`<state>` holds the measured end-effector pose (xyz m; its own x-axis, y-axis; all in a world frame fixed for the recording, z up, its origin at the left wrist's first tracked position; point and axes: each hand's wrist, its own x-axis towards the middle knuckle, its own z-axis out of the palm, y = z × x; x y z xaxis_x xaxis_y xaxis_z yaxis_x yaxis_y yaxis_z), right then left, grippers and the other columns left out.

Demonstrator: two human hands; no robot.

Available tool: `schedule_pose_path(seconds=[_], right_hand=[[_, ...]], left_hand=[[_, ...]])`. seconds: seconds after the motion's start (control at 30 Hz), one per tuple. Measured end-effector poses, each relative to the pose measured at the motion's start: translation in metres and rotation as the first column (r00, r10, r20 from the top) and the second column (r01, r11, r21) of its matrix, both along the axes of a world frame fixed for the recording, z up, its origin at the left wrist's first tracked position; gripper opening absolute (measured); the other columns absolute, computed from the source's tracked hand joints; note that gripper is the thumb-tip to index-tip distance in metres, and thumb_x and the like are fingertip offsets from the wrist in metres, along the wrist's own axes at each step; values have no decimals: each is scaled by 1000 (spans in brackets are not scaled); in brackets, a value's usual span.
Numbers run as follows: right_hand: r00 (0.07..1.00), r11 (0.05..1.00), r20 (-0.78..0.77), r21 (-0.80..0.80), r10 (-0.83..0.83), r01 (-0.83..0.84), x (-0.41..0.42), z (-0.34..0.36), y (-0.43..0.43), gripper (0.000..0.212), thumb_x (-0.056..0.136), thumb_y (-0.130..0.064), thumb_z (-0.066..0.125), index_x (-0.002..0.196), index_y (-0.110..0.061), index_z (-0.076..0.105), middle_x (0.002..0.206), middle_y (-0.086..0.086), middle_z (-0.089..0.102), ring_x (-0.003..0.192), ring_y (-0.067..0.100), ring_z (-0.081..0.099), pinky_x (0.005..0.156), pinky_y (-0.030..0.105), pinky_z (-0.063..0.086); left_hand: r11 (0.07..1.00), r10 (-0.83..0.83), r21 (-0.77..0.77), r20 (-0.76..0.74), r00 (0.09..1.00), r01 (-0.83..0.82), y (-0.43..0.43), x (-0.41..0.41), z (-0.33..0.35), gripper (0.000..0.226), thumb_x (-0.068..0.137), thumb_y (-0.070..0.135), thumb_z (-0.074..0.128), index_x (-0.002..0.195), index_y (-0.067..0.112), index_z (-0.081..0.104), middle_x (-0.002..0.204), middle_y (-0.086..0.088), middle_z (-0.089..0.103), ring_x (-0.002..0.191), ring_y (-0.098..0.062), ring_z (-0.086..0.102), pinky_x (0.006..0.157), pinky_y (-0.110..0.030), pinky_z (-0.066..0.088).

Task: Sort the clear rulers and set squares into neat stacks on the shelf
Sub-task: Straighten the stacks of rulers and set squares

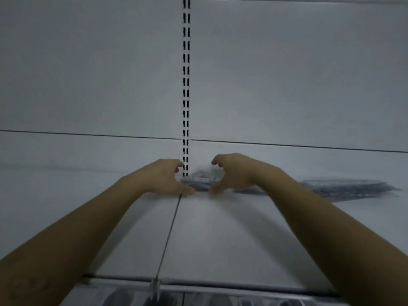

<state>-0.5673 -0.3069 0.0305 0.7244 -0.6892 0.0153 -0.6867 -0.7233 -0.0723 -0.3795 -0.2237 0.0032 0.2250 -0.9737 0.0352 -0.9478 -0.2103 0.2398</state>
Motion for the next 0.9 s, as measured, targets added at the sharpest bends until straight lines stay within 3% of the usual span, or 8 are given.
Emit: schedule_pose_path(seconds=[0.1,0.17,0.27,0.4,0.5,0.6,0.7,0.9], right_hand=[[973,993,-217,61,-82,97,33,-9,-5,70,72,-50,77,124,-7,57,114,9,62,98,25,58,84,31,45],[963,987,-248,93,-105,132,46,-13,-12,61,72,-44,79,116,-5,63,100,7,62,88,24,57,84,32,48],[963,986,-236,73,-132,153,56,-15,-17,59,69,-39,82,114,-5,64,97,6,62,86,23,57,80,31,48],[959,983,-231,50,-163,179,60,-21,-17,60,68,-40,83,114,-7,66,103,7,68,91,24,62,82,32,50],[964,982,-200,30,-176,185,60,-25,-18,56,67,-37,83,112,-7,69,101,9,70,90,25,64,84,33,53],[964,978,-168,-4,-207,209,63,-26,-18,36,68,-25,78,99,-6,73,90,10,72,81,25,66,71,28,53],[955,971,-194,40,-224,236,68,-21,-20,33,68,-23,80,94,-5,71,79,8,66,73,23,60,64,25,44],[961,954,-162,167,-224,250,74,-19,-21,22,70,-22,80,79,-6,67,62,2,58,57,16,55,52,22,41]], left_hand=[[997,-43,58,29,999,41,-15,0,-7,96,61,71,71,136,18,43,134,-2,54,113,-20,55,95,-34,47],[995,-78,56,15,997,77,-22,2,-11,81,61,70,72,121,19,54,120,-2,61,98,-18,58,85,-33,50],[993,-116,-26,-40,992,115,-28,8,-19,66,68,57,75,119,19,59,115,-1,62,97,-17,59,87,-34,51],[985,-139,-118,-137,981,123,-30,16,-26,59,69,38,83,120,18,62,115,-3,63,98,-17,60,88,-29,49],[982,-151,-133,-129,980,134,-31,15,-28,61,71,34,83,124,16,59,119,-5,62,102,-20,59,88,-28,47],[981,-154,-128,-85,984,143,-32,14,-29,62,74,34,80,128,12,56,123,-10,59,109,-25,57,92,-31,47],[984,-156,-102,-86,984,147,-34,15,-29,59,76,34,78,124,8,56,120,-12,60,107,-26,58,90,-33,49],[989,-149,-2,-149,978,151,-37,16,-27,39,82,28,73,112,7,60,97,-7,59,84,-20,53,71,-25,40]])
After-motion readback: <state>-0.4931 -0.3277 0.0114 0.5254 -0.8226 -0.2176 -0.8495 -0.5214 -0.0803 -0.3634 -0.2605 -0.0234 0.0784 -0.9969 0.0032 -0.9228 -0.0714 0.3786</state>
